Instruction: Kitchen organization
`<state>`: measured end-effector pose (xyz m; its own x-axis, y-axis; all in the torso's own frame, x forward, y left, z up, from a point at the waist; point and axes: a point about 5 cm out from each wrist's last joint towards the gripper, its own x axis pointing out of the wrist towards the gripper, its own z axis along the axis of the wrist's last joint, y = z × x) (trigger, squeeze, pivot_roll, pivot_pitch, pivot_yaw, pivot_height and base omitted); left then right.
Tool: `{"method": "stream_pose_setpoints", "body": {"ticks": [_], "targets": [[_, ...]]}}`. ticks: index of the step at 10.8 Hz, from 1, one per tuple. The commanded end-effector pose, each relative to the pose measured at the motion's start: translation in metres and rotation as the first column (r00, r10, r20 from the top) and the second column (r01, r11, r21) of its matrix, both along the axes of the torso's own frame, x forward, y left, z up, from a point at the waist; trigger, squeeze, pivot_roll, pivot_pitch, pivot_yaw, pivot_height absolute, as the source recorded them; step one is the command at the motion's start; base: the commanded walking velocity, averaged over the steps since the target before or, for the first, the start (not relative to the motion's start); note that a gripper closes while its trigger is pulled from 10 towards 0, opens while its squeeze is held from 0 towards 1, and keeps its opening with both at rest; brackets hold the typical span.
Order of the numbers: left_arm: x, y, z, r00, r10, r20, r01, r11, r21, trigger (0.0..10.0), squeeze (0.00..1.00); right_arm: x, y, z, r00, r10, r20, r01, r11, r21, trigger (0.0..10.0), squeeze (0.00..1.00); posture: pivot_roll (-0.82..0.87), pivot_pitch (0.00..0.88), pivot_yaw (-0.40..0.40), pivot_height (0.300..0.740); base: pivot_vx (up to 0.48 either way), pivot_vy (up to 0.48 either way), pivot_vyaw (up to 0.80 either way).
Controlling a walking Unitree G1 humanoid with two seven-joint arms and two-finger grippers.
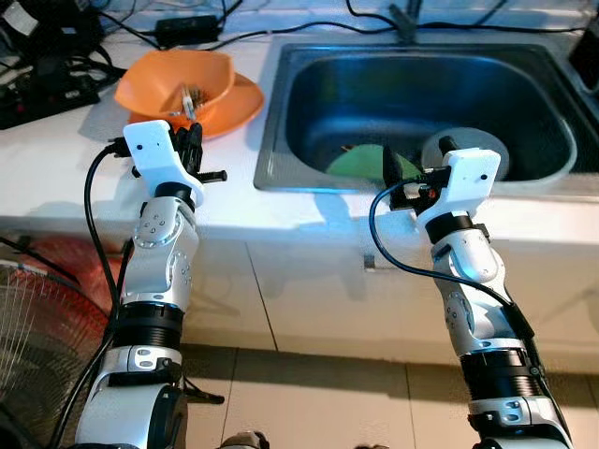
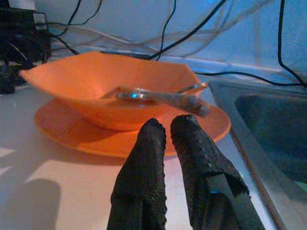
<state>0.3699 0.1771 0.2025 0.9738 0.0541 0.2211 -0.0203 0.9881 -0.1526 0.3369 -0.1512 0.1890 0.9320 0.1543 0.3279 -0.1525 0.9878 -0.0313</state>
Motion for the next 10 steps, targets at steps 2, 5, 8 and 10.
{"method": "stream_pose_setpoints", "body": {"ticks": [2, 5, 8, 10], "targets": [[-0.0009, -0.0019, 0.0021, 1.0, -0.011, 0.014, 0.011, 1.0, 0.011, 10.0, 0.0, 0.0, -0.0018, -0.0012, 1.0, -0.011, -0.003, 0.011, 1.0, 0.001, 10.0, 0.0, 0.05, 0.133, 0.068, 0.74, 0.0, 0.0, 0.0], [-0.0012, -0.0033, 0.0022, 1.0, -0.015, 0.015, 0.015, 1.0, 0.02, 10.0, 0.0, 0.0001, -0.0014, -0.0016, 1.0, -0.008, -0.004, 0.008, 1.0, 0.0, 10.0, 0.0, 0.05, 0.135, 0.066, 0.74, 0.0, 0.0, 0.0], [-0.0009, -0.0044, 0.002, 1.0, -0.018, 0.014, 0.018, 1.0, 0.025, 10.0, 0.0, 0.0007, -0.0012, -0.0016, 1.0, -0.007, -0.004, 0.007, 1.0, -0.001, 10.0, 0.0, 0.05, 0.131, 0.066, 0.74, 0.265, 0.0, 0.0], [-0.001, -0.0042, 0.0025, 1.0, -0.018, 0.016, 0.018, 1.0, 0.025, 10.0, 0.0, 0.0007, -0.0007, -0.0015, 1.0, -0.005, -0.004, 0.005, 1.0, -0.002, 10.0, 0.0, 0.05, 0.131, 0.066, 0.74, 0.274, 0.0, 0.0]]}}
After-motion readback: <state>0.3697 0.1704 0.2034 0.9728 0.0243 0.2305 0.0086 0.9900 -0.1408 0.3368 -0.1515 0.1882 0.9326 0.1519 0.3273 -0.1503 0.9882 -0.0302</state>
